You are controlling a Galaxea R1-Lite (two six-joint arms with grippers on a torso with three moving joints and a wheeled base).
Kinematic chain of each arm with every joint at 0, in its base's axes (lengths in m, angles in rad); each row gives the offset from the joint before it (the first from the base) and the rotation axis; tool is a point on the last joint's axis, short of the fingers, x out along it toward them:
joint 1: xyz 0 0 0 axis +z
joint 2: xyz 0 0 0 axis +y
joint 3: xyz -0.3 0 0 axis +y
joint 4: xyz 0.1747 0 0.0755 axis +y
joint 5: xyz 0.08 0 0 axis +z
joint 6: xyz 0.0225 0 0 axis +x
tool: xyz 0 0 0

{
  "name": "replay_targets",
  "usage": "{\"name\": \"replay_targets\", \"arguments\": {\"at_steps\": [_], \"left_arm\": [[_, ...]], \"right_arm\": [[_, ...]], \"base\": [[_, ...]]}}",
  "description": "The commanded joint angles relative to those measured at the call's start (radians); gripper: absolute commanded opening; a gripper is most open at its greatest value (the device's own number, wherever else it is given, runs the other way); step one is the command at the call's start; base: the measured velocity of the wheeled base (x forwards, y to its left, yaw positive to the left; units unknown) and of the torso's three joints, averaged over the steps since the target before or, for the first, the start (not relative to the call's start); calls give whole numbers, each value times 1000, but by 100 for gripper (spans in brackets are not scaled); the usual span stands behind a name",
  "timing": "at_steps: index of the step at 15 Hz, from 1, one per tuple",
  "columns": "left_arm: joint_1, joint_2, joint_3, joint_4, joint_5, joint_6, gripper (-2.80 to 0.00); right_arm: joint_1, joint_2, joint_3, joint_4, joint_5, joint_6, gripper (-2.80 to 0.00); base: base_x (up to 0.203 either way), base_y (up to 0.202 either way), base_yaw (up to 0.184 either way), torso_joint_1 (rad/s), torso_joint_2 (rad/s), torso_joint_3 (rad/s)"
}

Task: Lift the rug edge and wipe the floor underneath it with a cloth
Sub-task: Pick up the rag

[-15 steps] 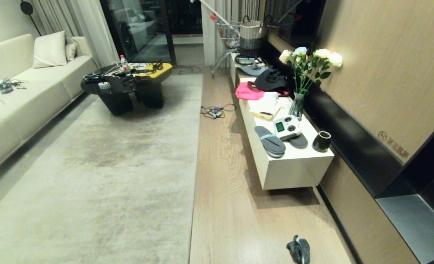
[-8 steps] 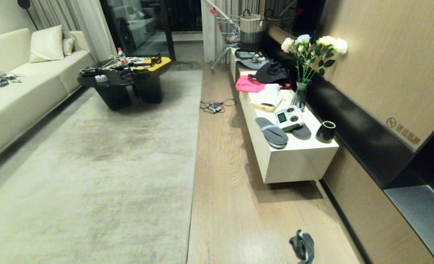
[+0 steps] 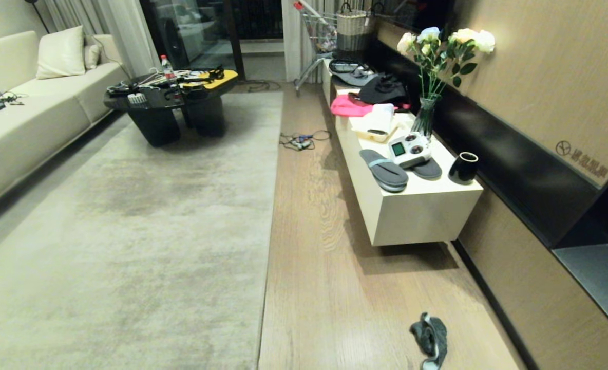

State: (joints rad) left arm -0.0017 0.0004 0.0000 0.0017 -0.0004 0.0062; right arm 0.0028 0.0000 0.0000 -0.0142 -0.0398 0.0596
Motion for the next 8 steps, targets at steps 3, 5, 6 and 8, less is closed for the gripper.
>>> {"name": "replay_targets", "arguments": {"at_steps": [3,5,6,8], "left_arm": [[0,0,0,0,0,0,-280],[0,0,0,0,0,0,-280],[0,0,0,0,0,0,-280],[0,0,0,0,0,0,-280]], "right_arm": [[0,2,0,0,-2,12,-280],[0,2,0,-1,-5,29,-280],[0,2,0,-1,-6,29,-280],[0,2,0,-1,-8,29,-280]], "base": [[0,0,0,1,109,131],[0,0,0,0,0,0],[0,0,0,0,0,0],[0,0,0,0,0,0]]}}
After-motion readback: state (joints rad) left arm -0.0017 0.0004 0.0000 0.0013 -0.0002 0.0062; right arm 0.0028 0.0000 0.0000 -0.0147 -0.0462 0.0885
